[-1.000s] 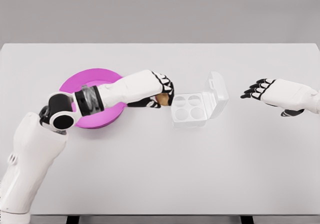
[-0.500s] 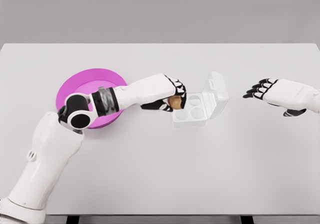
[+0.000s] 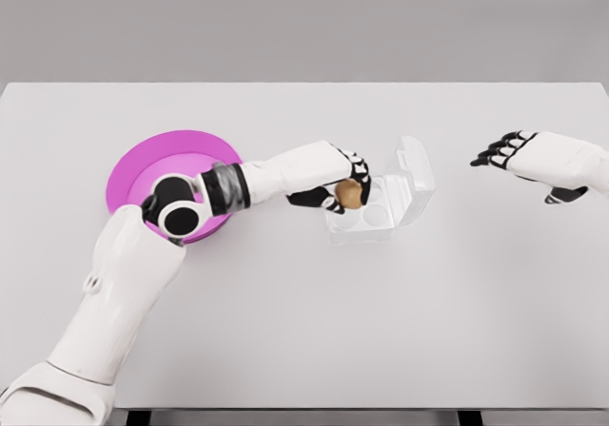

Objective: Pack egg into the box and close the box lid

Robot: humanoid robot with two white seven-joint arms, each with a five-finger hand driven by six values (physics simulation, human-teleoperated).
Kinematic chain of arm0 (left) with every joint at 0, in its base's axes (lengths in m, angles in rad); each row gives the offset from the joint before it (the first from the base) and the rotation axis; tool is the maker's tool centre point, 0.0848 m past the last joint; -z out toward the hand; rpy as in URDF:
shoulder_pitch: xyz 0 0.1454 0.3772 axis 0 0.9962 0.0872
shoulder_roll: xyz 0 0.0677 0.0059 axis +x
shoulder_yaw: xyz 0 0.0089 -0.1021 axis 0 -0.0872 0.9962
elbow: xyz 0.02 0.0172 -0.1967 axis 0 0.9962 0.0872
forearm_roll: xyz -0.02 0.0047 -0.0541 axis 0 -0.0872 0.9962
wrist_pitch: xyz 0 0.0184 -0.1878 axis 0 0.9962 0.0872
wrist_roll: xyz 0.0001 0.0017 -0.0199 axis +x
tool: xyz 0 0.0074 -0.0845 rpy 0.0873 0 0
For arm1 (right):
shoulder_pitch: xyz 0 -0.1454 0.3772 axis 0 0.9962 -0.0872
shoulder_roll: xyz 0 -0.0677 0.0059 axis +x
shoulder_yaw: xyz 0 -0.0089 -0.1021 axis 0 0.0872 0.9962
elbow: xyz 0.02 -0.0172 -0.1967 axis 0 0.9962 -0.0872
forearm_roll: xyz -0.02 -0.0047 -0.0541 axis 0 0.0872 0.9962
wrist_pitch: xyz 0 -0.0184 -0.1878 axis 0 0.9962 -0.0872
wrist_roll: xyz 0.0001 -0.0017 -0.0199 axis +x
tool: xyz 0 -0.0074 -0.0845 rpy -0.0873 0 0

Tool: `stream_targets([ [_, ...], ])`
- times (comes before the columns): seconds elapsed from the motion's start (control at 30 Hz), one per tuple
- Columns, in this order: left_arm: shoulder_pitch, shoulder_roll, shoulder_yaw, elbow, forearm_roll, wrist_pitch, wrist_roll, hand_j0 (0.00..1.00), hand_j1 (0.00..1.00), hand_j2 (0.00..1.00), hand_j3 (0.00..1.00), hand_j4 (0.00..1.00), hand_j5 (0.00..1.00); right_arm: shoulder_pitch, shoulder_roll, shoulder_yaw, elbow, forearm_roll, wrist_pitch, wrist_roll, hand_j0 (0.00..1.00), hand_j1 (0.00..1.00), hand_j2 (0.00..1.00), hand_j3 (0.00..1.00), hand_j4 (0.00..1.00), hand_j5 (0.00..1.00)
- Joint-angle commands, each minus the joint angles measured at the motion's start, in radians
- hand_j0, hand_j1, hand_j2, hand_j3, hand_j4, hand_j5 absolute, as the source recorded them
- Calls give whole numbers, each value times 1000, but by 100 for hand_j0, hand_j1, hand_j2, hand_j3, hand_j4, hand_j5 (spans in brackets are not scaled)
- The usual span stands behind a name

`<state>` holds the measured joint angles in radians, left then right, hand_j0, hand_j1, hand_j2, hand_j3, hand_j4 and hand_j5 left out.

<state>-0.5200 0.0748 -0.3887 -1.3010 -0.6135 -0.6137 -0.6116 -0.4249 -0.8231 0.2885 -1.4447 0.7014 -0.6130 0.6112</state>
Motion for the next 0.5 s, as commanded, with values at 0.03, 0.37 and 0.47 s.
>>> stream_targets([
  [0.03, -6, -15, 1, 34, 6, 3, 1, 38, 38, 38, 38, 38, 38, 0, 12, 21, 13, 9, 2, 0, 100, 100, 100, 100, 100, 100],
  [0.37, -18, -36, 1, 74, 5, 3, 1, 44, 44, 44, 44, 44, 44, 0, 10, 21, 9, 7, 2, 0, 100, 100, 100, 100, 100, 100],
  [0.47, -18, -36, 1, 74, -8, 3, 1, 55, 55, 55, 55, 55, 55, 0, 10, 21, 7, 7, 2, 0, 100, 100, 100, 100, 100, 100],
])
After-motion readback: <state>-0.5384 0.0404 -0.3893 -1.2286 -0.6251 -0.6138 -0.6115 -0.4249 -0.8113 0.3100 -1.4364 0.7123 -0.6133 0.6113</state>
